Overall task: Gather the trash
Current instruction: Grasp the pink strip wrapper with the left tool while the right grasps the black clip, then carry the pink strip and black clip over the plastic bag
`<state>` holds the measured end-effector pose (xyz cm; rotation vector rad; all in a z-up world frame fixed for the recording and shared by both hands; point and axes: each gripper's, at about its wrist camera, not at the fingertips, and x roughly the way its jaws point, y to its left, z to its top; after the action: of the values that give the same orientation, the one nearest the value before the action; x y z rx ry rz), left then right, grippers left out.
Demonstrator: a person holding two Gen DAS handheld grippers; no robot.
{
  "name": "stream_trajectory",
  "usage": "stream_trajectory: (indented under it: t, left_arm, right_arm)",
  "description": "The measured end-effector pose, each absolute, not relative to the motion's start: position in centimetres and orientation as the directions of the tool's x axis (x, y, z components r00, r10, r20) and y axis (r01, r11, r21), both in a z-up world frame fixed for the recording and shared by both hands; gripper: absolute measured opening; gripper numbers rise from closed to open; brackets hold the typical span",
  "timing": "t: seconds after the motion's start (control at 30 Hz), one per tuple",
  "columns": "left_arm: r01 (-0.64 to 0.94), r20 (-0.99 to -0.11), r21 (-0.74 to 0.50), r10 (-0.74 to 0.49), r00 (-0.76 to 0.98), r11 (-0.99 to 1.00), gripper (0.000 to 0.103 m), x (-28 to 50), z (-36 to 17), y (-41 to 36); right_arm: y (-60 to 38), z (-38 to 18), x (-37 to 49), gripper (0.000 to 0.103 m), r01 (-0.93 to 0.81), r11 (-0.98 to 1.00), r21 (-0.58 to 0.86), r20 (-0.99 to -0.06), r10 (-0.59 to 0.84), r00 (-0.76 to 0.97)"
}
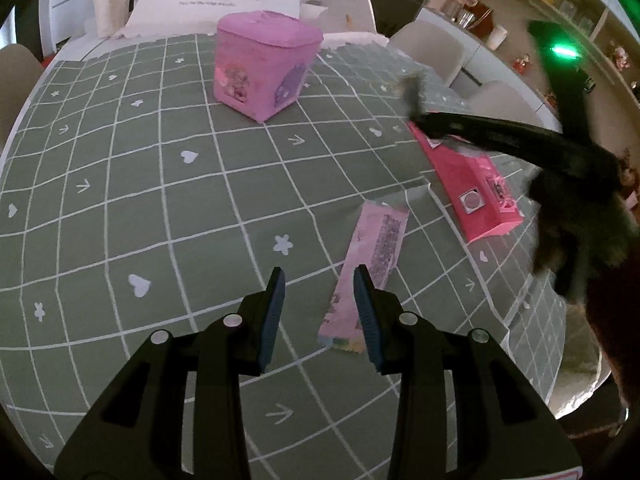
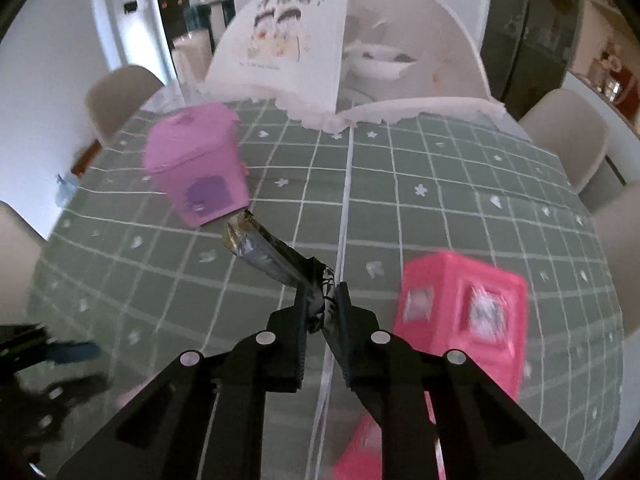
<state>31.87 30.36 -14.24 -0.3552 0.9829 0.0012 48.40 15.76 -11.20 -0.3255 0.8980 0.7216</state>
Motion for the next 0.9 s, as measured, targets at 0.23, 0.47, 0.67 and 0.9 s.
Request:
stream_trajectory:
  t: [0.23,0.47,0.67,0.9]
  left_arm:
    - [-0.113,-0.823,-0.264,-0.163,0.544,0.958,0.034,33.7,-14.3,27.7]
    - [-0.124,-0.851,-0.215,-0.124,0.511,0.969,0.034,35.3,-15.2,26.3]
    - [-0.184,-0.862,-0.234,-0.116,0.493,0.955,0.032,35.7,-15.9,26.0]
    - [-0.190,-0.861,-0.210,-0.089,0.500,0.959,0.005,35.2,-14.5,24.2]
  right_arm:
    - [9.6,-9.0,43.7,0.015,-0.630,0.773,0.075,-0.776,0.442,0.450]
    - [3.0,-8.7,40.1,0.015,-0.547,0.826,0.138,-0.770,0.437,0.465]
    - [-1.1,-8.9,37.4,0.015,-0.488,0.856,0.169,-0.767,0.425,0.481]
    - [-5.8,-7.6,34.0,0.015,-0.437,0.879,0.194,-0.748,0.420,0.513]
